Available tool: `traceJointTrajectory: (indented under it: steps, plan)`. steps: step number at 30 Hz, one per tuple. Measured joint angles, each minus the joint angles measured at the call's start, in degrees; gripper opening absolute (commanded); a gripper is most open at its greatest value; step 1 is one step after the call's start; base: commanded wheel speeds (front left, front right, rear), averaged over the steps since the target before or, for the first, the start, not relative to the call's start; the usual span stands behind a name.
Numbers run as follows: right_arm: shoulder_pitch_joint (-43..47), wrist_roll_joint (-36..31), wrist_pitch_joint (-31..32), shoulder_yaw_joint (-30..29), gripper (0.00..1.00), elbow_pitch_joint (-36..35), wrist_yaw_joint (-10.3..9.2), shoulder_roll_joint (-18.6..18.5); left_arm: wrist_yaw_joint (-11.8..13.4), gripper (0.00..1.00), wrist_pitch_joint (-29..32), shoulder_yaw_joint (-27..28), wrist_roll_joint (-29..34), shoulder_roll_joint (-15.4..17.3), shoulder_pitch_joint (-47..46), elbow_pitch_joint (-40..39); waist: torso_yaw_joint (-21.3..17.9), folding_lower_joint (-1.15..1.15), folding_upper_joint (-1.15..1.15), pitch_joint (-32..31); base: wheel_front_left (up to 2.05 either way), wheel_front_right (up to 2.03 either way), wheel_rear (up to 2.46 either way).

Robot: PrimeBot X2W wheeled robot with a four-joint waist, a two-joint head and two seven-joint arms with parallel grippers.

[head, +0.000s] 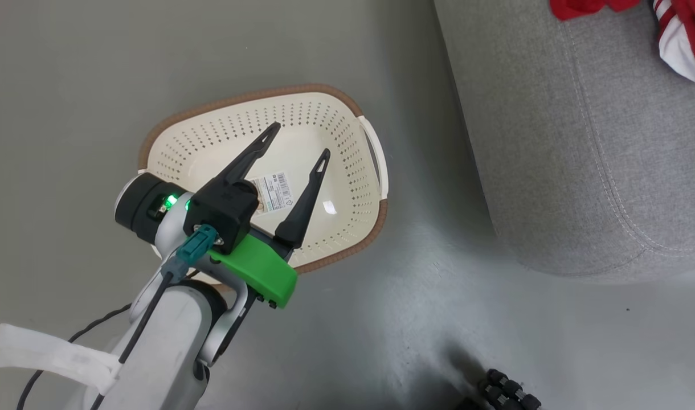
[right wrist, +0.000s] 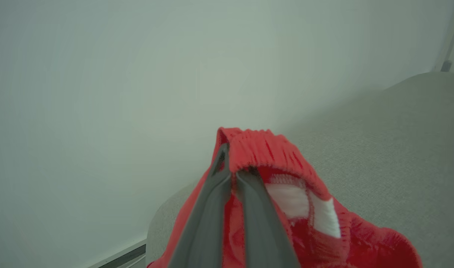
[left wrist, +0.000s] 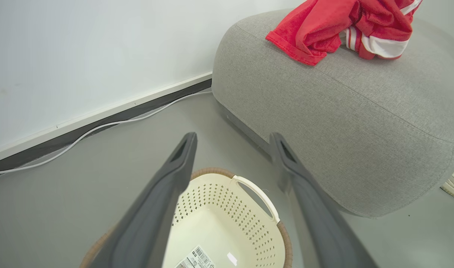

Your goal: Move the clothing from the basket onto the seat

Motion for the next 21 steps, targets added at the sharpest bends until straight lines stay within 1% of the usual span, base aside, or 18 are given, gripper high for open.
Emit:
traceJointTrajectory:
  steps: [3, 11, 12, 13, 14, 15, 16, 17, 19, 20, 21]
  plan:
    - [2.1, 0.1, -1.3, 0.9, 0.00, 2.4, 0.21, 1.9, 0.0, 1.00, 0.5, -0.1, 0.4, 0.2, 0.0, -0.5, -0.4, 0.00, 0.00, 1.2, 0.00, 0.00, 0.00]
    - [3.4, -0.4, -4.0, 2.9, 0.00, 7.4, 1.55, 4.8, 0.0, 1.00, 0.6, -0.1, 0.5, 0.7, -0.1, -0.5, -1.1, 0.00, 0.00, 3.0, 0.00, 0.00, 0.00]
    - [3.4, -0.4, -4.2, 2.9, 0.11, 7.7, 1.66, 4.9, 0.0, 1.00, 0.6, -0.1, 0.5, 0.7, -0.1, -0.5, -1.1, 0.00, 0.00, 3.0, 0.00, 0.00, 0.00]
    - [3.4, -0.4, -4.3, 2.9, 0.26, 7.9, 1.79, 4.9, 0.0, 1.00, 0.5, -0.1, 0.5, 0.7, -0.1, -0.5, -1.1, 0.00, 0.00, 3.0, 0.00, 0.00, 0.00]
    - [3.4, -0.5, -4.7, 2.9, 0.45, 8.2, 2.02, 5.0, 0.0, 1.00, 0.5, -0.1, 0.5, 0.6, -0.1, -0.4, -1.1, 0.00, 0.00, 3.0, 0.00, 0.00, 0.00]
    - [3.4, -0.5, -4.9, 2.9, 0.49, 8.4, 2.24, 5.2, 0.0, 1.00, 0.5, 0.1, 0.5, 0.7, -0.1, -0.3, -1.2, 0.00, 0.00, 2.9, 0.00, 0.00, 0.00]
    - [3.4, -0.6, -5.2, 2.9, 0.96, 8.5, 2.60, 5.3, 0.0, 1.00, 0.4, 0.2, 0.4, 0.6, -0.1, -0.3, -1.3, 0.00, 0.00, 2.8, 0.00, 0.00, 0.00]
    - [3.4, -0.6, -5.2, 2.9, 1.00, 8.7, 3.03, 5.5, 0.0, 1.00, 0.1, 0.3, 0.4, 0.5, -0.1, -0.1, -1.3, 0.00, 0.00, 2.7, 0.00, 0.00, 0.00]
    - [3.4, -1.0, -5.7, 3.2, 1.00, 8.7, 3.79, 5.7, 0.0, 1.00, -0.3, 0.5, 0.3, 0.4, -0.1, 0.2, -1.5, 0.00, 0.00, 2.4, 0.00, 0.00, 0.00]
    - [3.4, -1.8, -5.9, 3.9, 1.00, 8.7, 4.76, 5.9, 0.0, 1.00, -0.9, 0.8, -0.1, 0.3, -0.1, 0.6, -1.6, 0.00, 0.00, 2.0, 0.00, 0.00, 0.00]
    - [3.4, -2.4, -5.9, 4.6, 1.00, 8.7, 5.24, 6.0, 0.0, 1.00, -1.2, 1.1, -0.2, 0.3, -0.1, 0.8, -1.8, 0.00, 0.00, 1.8, 0.00, 0.00, 0.00]
